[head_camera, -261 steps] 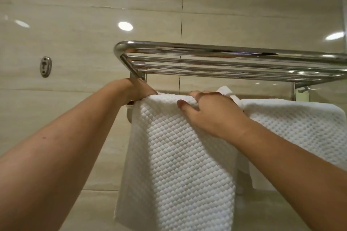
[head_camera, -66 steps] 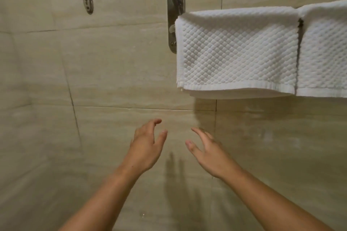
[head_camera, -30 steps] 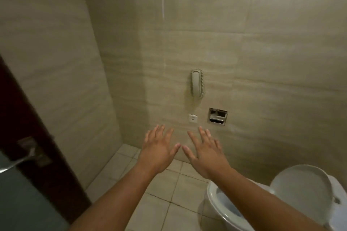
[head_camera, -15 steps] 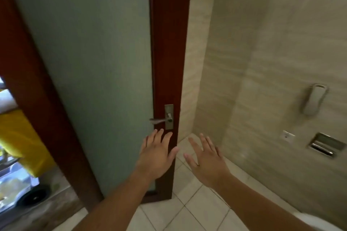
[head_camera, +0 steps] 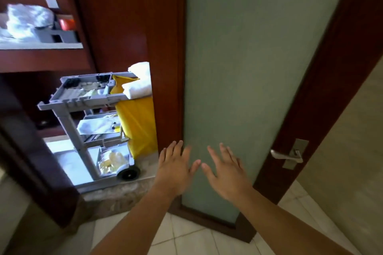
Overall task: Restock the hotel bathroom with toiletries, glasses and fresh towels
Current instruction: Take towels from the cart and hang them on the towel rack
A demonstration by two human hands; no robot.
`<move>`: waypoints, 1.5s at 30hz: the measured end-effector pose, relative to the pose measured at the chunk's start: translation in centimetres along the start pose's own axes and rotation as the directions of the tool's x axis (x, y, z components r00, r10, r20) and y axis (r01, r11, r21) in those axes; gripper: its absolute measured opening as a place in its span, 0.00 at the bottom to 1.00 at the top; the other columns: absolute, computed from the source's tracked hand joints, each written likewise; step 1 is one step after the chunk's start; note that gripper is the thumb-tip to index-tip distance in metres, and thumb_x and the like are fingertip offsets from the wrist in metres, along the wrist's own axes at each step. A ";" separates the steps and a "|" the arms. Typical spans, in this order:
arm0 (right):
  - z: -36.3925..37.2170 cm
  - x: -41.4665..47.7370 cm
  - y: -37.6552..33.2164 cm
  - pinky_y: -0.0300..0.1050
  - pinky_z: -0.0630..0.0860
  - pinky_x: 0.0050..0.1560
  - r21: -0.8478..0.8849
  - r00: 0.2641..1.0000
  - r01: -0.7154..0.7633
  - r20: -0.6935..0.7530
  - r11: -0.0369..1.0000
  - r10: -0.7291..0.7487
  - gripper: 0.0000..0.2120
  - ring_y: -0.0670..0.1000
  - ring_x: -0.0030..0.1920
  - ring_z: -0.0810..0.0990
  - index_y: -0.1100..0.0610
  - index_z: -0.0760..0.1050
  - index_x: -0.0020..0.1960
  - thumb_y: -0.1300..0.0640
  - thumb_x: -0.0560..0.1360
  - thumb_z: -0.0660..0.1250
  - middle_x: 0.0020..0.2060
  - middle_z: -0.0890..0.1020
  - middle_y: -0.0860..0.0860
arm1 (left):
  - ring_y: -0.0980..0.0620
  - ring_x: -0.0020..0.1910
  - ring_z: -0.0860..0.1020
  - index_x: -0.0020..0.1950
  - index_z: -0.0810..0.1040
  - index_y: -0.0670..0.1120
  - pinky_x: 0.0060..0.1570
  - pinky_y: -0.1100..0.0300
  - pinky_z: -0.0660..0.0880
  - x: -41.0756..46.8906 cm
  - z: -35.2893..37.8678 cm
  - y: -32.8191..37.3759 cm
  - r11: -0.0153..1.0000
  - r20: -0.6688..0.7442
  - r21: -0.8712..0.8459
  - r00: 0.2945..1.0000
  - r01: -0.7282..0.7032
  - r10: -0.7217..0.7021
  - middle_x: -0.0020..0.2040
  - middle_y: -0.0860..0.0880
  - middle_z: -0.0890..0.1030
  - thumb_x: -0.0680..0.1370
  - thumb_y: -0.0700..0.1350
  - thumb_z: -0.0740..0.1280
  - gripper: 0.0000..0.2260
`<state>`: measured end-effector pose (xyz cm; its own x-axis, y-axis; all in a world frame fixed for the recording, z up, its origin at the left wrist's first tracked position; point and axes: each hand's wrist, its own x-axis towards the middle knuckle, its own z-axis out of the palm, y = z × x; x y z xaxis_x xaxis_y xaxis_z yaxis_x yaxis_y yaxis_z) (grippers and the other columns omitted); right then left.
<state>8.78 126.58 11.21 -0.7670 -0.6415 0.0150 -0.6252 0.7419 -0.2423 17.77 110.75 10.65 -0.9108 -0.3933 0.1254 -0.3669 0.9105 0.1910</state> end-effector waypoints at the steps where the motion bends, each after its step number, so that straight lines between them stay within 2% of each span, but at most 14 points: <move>1: 0.4 1.1 -0.9 0.58 0.51 0.81 0.010 1.000 0.019 0.012 1.000 -0.019 0.33 0.55 0.84 0.46 0.42 0.48 0.84 0.32 0.83 0.47 0.85 0.48 0.54 | 0.45 0.84 0.51 0.84 0.56 0.54 0.80 0.46 0.49 0.4 -0.2 -1.2 1.000 -0.014 -0.002 1.000 0.023 -0.023 0.84 0.48 0.57 0.75 0.69 0.32 0.41; 8: 3.4 10.5 -5.7 0.59 0.49 0.81 0.049 0.991 0.119 0.061 0.992 -0.122 0.34 0.55 0.84 0.43 0.41 0.46 0.84 0.31 0.82 0.45 0.85 0.45 0.52 | 0.45 0.83 0.54 0.83 0.58 0.56 0.80 0.46 0.50 5.4 0.2 -8.5 0.989 -0.039 -0.011 0.989 0.145 -0.146 0.84 0.49 0.60 0.76 0.70 0.35 0.40; 12: 4.0 16.9 -7.9 0.59 0.52 0.81 0.061 0.979 0.198 0.034 0.978 -0.200 0.38 0.54 0.84 0.44 0.42 0.48 0.84 0.27 0.78 0.40 0.85 0.47 0.51 | 0.45 0.84 0.50 0.84 0.54 0.56 0.81 0.45 0.48 9.7 0.6 -12.5 0.983 -0.013 -0.014 0.983 0.184 -0.184 0.85 0.49 0.56 0.78 0.70 0.36 0.37; 14: 4.4 20.0 -8.9 0.60 0.52 0.81 0.073 0.973 0.224 0.033 0.972 -0.227 0.35 0.54 0.84 0.44 0.42 0.49 0.84 0.29 0.81 0.44 0.85 0.48 0.51 | 0.45 0.84 0.49 0.84 0.53 0.57 0.81 0.45 0.47 11.7 0.5 -14.6 0.978 -0.014 0.008 0.978 0.206 -0.206 0.85 0.49 0.54 0.81 0.69 0.39 0.34; 16: 5.1 22.6 -9.9 0.59 0.50 0.81 0.087 0.967 0.244 0.046 0.966 -0.249 0.32 0.54 0.84 0.44 0.42 0.49 0.84 0.33 0.83 0.47 0.85 0.47 0.50 | 0.45 0.84 0.49 0.84 0.54 0.57 0.81 0.45 0.48 13.2 0.2 -16.5 0.970 -0.033 0.031 0.971 0.239 -0.238 0.85 0.49 0.55 0.79 0.70 0.37 0.36; 20: 6.7 26.3 -13.2 0.59 0.52 0.80 0.055 0.948 0.299 0.100 0.953 -0.303 0.32 0.54 0.84 0.45 0.42 0.47 0.84 0.33 0.84 0.47 0.85 0.47 0.51 | 0.45 0.84 0.50 0.84 0.56 0.57 0.81 0.44 0.49 14.6 0.2 -21.2 0.957 -0.032 0.025 0.957 0.290 -0.289 0.85 0.49 0.56 0.80 0.70 0.38 0.35; 25: 8.9 29.7 -18.6 0.56 0.56 0.79 0.085 0.926 0.344 0.134 0.935 -0.353 0.32 0.54 0.84 0.44 0.42 0.47 0.84 0.34 0.84 0.49 0.85 0.46 0.50 | 0.45 0.84 0.51 0.84 0.56 0.57 0.81 0.45 0.48 16.1 0.0 -27.9 0.942 -0.027 0.018 0.942 0.335 -0.334 0.85 0.48 0.57 0.75 0.73 0.33 0.42; 28: 10.7 32.5 -22.3 0.56 0.56 0.79 0.124 0.927 0.330 0.147 0.936 -0.346 0.33 0.53 0.84 0.44 0.41 0.47 0.84 0.33 0.83 0.50 0.85 0.46 0.50 | 0.44 0.84 0.51 0.83 0.57 0.57 0.81 0.44 0.50 17.0 0.3 -32.7 0.943 -0.027 -0.018 0.943 0.333 -0.333 0.84 0.47 0.58 0.71 0.76 0.26 0.48; 32: 14.0 36.5 -28.3 0.55 0.54 0.81 0.172 0.947 0.259 0.151 0.951 -0.285 0.32 0.53 0.84 0.44 0.41 0.48 0.84 0.35 0.84 0.52 0.85 0.46 0.50 | 0.45 0.84 0.50 0.83 0.55 0.58 0.81 0.44 0.49 18.4 1.0 -40.9 0.944 0.029 -0.021 0.944 0.330 -0.330 0.85 0.48 0.56 0.72 0.73 0.27 0.45; 36: 16.8 39.5 -34.0 0.59 0.56 0.81 0.188 0.965 0.146 0.190 0.971 -0.181 0.32 0.55 0.84 0.46 0.41 0.47 0.84 0.35 0.84 0.52 0.85 0.46 0.51 | 0.46 0.84 0.47 0.83 0.53 0.59 0.82 0.45 0.47 20.9 -0.3 -48.9 0.955 0.051 -0.071 0.957 0.288 -0.285 0.85 0.50 0.54 0.69 0.75 0.26 0.47; 40: 16.5 42.9 -38.5 0.59 0.58 0.80 0.143 0.976 0.081 0.187 0.986 -0.108 0.33 0.56 0.84 0.46 0.41 0.45 0.84 0.33 0.83 0.50 0.85 0.45 0.50 | 0.47 0.85 0.45 0.84 0.53 0.59 0.82 0.45 0.45 23.9 -2.9 -54.8 0.962 0.086 -0.127 0.969 0.240 -0.231 0.86 0.51 0.52 0.73 0.74 0.34 0.42; 43: 15.9 44.9 -40.9 0.59 0.59 0.79 0.161 0.987 0.050 0.145 0.986 -0.074 0.33 0.56 0.84 0.47 0.41 0.46 0.84 0.34 0.84 0.50 0.85 0.46 0.50 | 0.46 0.84 0.47 0.84 0.54 0.58 0.81 0.46 0.45 26.4 -3.8 -57.7 0.973 0.104 -0.117 0.977 0.200 -0.189 0.85 0.50 0.54 0.79 0.71 0.41 0.35; 45: 15.8 45.6 -41.7 0.58 0.59 0.79 0.189 0.990 0.021 0.130 0.982 -0.046 0.33 0.56 0.84 0.48 0.42 0.46 0.85 0.35 0.84 0.51 0.85 0.46 0.51 | 0.46 0.84 0.48 0.84 0.54 0.58 0.81 0.46 0.46 27.5 -3.8 -58.6 0.975 0.104 -0.128 0.980 0.182 -0.170 0.85 0.50 0.55 0.77 0.73 0.37 0.39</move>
<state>2.17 63.31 6.64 -0.7120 -0.6950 -0.0997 -0.6027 0.6778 -0.4211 14.90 46.11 6.60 -0.8501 -0.5265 -0.0108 -0.4994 0.7995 0.3339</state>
